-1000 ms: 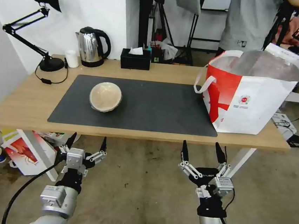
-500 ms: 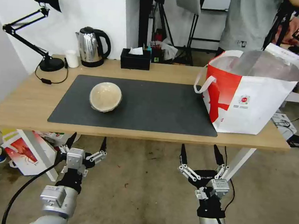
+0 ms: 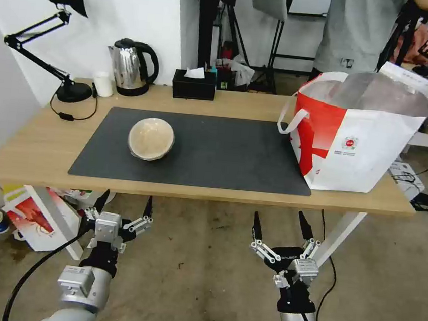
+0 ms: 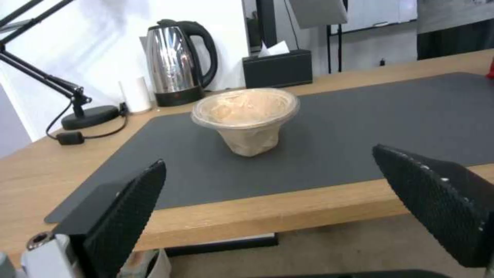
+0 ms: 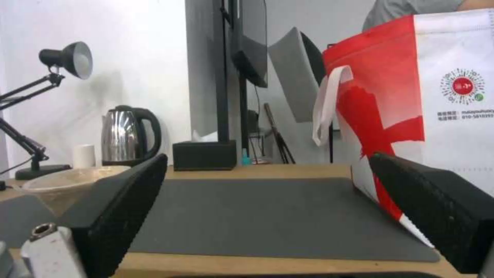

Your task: Pick up the trash from the table and place it into the takeout bag.

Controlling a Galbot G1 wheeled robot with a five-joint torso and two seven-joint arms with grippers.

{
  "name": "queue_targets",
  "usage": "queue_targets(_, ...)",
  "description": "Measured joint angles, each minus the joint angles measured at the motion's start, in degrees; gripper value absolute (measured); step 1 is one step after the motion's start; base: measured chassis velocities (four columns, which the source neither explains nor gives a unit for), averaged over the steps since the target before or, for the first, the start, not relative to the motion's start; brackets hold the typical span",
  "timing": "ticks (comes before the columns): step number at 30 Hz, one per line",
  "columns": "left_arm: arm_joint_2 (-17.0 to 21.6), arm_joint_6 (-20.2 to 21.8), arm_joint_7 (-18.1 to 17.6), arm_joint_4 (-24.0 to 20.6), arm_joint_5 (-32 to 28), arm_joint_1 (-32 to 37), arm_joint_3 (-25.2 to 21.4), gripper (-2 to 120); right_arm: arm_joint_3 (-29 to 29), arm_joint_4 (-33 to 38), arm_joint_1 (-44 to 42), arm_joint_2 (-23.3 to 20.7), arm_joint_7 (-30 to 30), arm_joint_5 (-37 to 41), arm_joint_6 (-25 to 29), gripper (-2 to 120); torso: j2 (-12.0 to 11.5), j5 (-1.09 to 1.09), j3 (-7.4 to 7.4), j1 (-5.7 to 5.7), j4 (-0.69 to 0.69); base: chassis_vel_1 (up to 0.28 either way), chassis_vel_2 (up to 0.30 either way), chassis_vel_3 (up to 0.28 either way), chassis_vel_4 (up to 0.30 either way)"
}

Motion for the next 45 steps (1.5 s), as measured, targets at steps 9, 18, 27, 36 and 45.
queue_targets(9,0.0,0.0,0.0,0.0,0.0,0.0,0.0,100,0.1,-0.1,0.6,-0.1,0.0,0.1,0.0,100,0.0,0.00,0.00,0.00,0.00,0.000,0.000,0.000,0.000)
queue_targets(18,0.0,0.0,0.0,0.0,0.0,0.0,0.0,100,0.0,-0.2,0.9,-0.1,0.2,0.3,-0.7,100,0.0,0.00,0.00,0.00,0.00,0.000,0.000,0.000,0.000)
queue_targets(27,0.0,0.0,0.0,0.0,0.0,0.0,0.0,100,-0.3,0.5,0.9,-0.1,1.0,0.1,-2.6,100,0.0,0.00,0.00,0.00,0.00,0.000,0.000,0.000,0.000)
queue_targets(36,0.0,0.0,0.0,0.0,0.0,0.0,0.0,100,-0.3,0.5,0.9,-0.1,1.0,0.1,-2.6,100,0.0,0.00,0.00,0.00,0.00,0.000,0.000,0.000,0.000)
queue_targets(45,0.0,0.0,0.0,0.0,0.0,0.0,0.0,100,-0.3,0.6,0.9,-0.1,1.0,0.1,-2.6,100,0.0,0.00,0.00,0.00,0.00,0.000,0.000,0.000,0.000)
